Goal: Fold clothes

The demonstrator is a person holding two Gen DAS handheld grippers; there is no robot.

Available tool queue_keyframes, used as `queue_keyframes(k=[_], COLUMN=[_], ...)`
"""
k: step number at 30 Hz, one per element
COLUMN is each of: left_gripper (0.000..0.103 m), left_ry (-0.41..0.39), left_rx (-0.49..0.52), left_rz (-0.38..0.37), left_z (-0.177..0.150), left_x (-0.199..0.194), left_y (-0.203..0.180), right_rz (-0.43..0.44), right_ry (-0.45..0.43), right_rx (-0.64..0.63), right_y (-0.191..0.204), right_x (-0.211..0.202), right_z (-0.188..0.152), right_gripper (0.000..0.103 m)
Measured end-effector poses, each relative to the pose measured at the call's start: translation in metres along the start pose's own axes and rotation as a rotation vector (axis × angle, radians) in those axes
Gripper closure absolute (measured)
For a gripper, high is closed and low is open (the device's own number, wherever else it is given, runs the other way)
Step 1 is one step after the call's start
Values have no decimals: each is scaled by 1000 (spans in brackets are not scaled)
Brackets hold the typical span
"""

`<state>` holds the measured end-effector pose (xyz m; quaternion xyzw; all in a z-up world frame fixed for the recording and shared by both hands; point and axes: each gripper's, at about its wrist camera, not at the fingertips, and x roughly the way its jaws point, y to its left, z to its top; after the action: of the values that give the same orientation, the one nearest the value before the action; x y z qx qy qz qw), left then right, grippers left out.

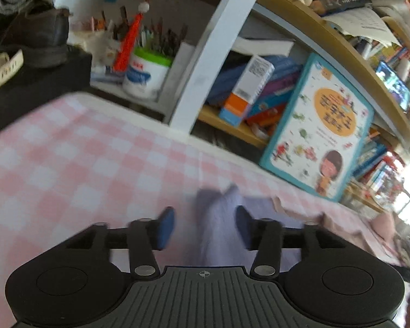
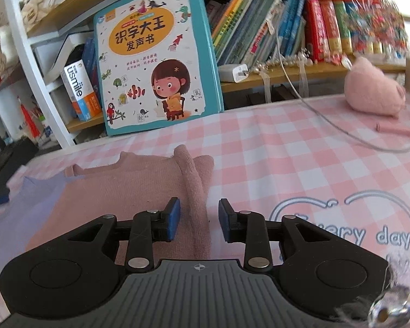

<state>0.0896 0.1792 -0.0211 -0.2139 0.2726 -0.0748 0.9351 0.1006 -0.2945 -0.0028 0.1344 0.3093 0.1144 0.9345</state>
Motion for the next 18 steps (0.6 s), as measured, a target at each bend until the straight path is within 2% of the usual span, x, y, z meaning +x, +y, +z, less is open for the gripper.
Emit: queue_keyframes(k=[3,6,8,9,10,13,18], left_gripper=[47,49,56,68,75,76,76], left_ry=[40,18,19,33,47,55,63], left_rx=[-27,-17,-34,-53,-73,-98,-113], left_rz=[-24,-25,-24,-48,-71,-97,-100], left_z=[-16,-24,-25,-26,-26,-29,-30], left_x=[-5,-11,-11,-8,-6,-6,-14], left_y=[4,1,1,2,4,5,10], right_rz=[61,110,138,143,140,131,140], right_ry=[26,42,52,55,55,57,56], right_rx=[96,153,173,171,162,145,148], right_y=[-12,-17,-16,-14,-11,-7,-5], right_x=[-3,-4,-4,-4,-4,-6,-13], right_z=[-1,-4,-5,-6,-7,-9,-17], right_gripper=[65,65,67,69,72,77,78])
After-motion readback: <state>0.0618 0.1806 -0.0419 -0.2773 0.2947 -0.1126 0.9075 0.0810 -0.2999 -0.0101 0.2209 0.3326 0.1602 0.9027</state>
